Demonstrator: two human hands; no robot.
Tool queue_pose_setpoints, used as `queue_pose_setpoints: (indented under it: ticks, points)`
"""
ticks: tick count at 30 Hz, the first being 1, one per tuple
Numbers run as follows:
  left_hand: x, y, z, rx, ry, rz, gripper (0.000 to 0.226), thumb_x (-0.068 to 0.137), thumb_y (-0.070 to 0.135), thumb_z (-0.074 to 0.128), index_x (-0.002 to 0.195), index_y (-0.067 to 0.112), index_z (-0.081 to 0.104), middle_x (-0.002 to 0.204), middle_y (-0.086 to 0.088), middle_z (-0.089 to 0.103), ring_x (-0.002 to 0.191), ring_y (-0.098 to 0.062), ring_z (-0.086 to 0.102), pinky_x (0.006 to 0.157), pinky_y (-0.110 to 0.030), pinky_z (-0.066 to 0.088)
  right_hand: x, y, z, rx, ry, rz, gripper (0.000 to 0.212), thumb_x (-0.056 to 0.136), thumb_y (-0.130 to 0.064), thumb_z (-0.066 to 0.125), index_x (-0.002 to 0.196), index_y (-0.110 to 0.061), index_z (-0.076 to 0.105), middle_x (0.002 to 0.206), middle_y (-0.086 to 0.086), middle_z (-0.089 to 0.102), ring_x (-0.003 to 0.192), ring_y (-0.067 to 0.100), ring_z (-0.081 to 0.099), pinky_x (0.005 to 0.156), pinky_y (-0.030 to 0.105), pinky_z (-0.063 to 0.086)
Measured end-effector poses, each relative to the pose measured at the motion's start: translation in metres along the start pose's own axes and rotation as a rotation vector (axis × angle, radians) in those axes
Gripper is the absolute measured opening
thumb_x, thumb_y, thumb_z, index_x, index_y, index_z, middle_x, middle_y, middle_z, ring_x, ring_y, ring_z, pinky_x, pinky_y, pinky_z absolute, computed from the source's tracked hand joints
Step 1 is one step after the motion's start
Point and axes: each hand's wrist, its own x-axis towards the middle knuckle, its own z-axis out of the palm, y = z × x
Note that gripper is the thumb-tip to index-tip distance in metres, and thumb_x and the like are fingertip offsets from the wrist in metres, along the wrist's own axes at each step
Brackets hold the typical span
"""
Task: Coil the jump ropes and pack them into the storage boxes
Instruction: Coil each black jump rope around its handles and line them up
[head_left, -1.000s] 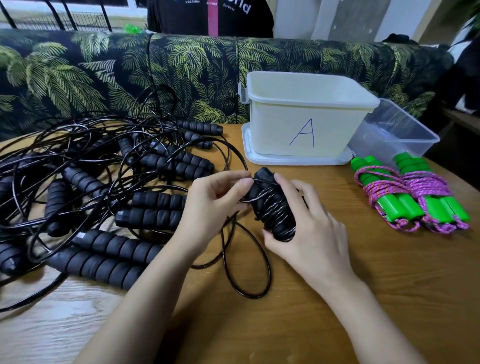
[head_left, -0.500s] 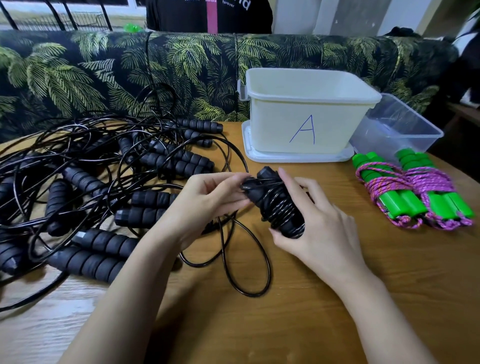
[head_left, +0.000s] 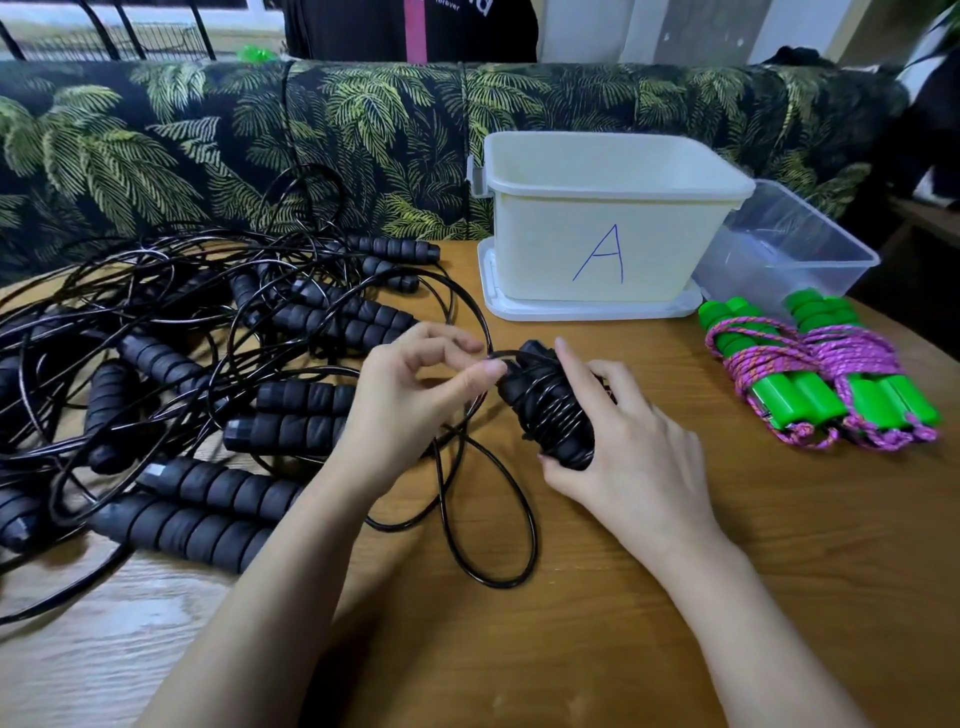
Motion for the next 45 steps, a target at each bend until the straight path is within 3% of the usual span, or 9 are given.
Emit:
queue_pose_setpoints:
  ticks: [4, 7, 15, 21, 26, 32, 38, 41, 45]
  points:
    - [-0.002, 0.013, 0.002, -0.457, -0.171, -0.579, 0.024, 0.075, 0.03, 0.071, 0.074, 0.006, 0.069, 0.07, -0.007, 0.066, 0.063, -0.013, 0.063, 0.059, -0.021, 0.055, 0.0, -0.006, 0.001, 0.017, 0.061, 0.029, 0.101, 0.063, -0.046, 0.083, 0.15, -0.038, 0.033, 0.127, -0.009, 0.054, 0.083, 0.026, 0.068, 0.055, 0.029, 0.037]
    - [0.0, 0.011, -0.002, -0.422, -0.201, -0.715, 0.027, 0.076, 0.029, 0.071, 0.077, 0.003, 0.066, 0.069, -0.008, 0.066, 0.057, -0.013, 0.062, 0.055, -0.02, 0.054, -0.002, -0.008, 0.0, 0.038, 0.117, -0.014, 0.1, 0.061, -0.043, 0.085, 0.149, -0.035, 0.038, 0.126, -0.008, 0.055, 0.081, 0.024, 0.069, 0.052, 0.031, 0.047]
    - [0.001, 0.003, -0.004, -0.361, -0.013, -0.391, 0.02, 0.088, 0.005, 0.065, 0.108, 0.008, 0.071, 0.097, -0.009, 0.076, 0.088, -0.016, 0.073, 0.071, -0.019, 0.056, -0.003, -0.003, -0.002, 0.119, 0.1, -0.121, 0.097, 0.063, -0.044, 0.083, 0.148, -0.034, 0.038, 0.126, -0.009, 0.055, 0.082, 0.022, 0.068, 0.054, 0.033, 0.05]
    - [0.003, 0.005, -0.013, -0.336, -0.104, -0.404, 0.021, 0.091, -0.006, 0.056, 0.102, 0.003, 0.071, 0.1, -0.01, 0.076, 0.092, -0.016, 0.073, 0.075, -0.019, 0.057, -0.001, 0.008, -0.003, 0.281, 0.027, -0.18, 0.098, 0.065, -0.05, 0.076, 0.151, -0.041, 0.029, 0.127, -0.019, 0.049, 0.09, 0.014, 0.066, 0.066, 0.038, 0.058]
    - [0.004, 0.003, -0.017, -0.509, -0.224, -0.503, 0.031, 0.092, -0.014, 0.044, 0.098, -0.003, 0.073, 0.102, -0.014, 0.074, 0.092, -0.014, 0.072, 0.077, -0.019, 0.056, -0.003, 0.009, -0.004, 0.59, -0.044, -0.19, 0.093, 0.065, -0.047, 0.073, 0.15, -0.042, 0.035, 0.133, -0.024, 0.05, 0.114, 0.0, 0.057, 0.091, 0.025, 0.051]
    - [0.005, -0.008, -0.01, -0.775, -0.296, -0.549, 0.057, 0.059, 0.001, 0.071, 0.116, -0.003, 0.066, 0.109, -0.014, 0.07, 0.096, -0.017, 0.067, 0.099, -0.028, 0.05, -0.003, -0.001, -0.002, 0.836, -0.046, -0.17, 0.095, 0.063, -0.025, 0.083, 0.148, -0.031, 0.04, 0.131, -0.013, 0.057, 0.124, 0.012, 0.055, 0.099, 0.019, 0.042]
    - [0.0, -0.003, -0.005, -0.076, -0.036, -0.026, 0.034, 0.081, -0.006, 0.061, 0.098, 0.02, 0.074, 0.092, -0.004, 0.075, 0.088, -0.017, 0.069, 0.076, -0.027, 0.055, -0.003, 0.0, 0.002, 0.52, 0.04, -0.091, 0.092, 0.063, -0.054, 0.067, 0.148, -0.048, 0.031, 0.134, -0.029, 0.048, 0.109, -0.002, 0.058, 0.083, 0.036, 0.056]
    - [-0.003, 0.005, 0.001, -0.005, -0.083, 0.045, 0.028, 0.079, 0.008, 0.052, 0.099, 0.015, 0.07, 0.086, 0.004, 0.07, 0.083, -0.008, 0.063, 0.072, -0.019, 0.049, -0.005, -0.001, 0.002, 0.442, 0.079, -0.092, 0.091, 0.063, -0.058, 0.062, 0.148, -0.046, 0.032, 0.132, -0.026, 0.05, 0.1, 0.008, 0.064, 0.075, 0.038, 0.058]
    - [-0.004, 0.008, 0.001, 0.039, -0.091, 0.143, 0.02, 0.087, 0.011, 0.049, 0.09, 0.015, 0.068, 0.085, -0.011, 0.065, 0.077, -0.012, 0.057, 0.069, -0.021, 0.045, -0.008, -0.006, 0.003, 0.444, 0.072, -0.072, 0.092, 0.064, -0.058, 0.065, 0.149, -0.047, 0.031, 0.129, -0.025, 0.052, 0.098, 0.006, 0.064, 0.074, 0.036, 0.058]
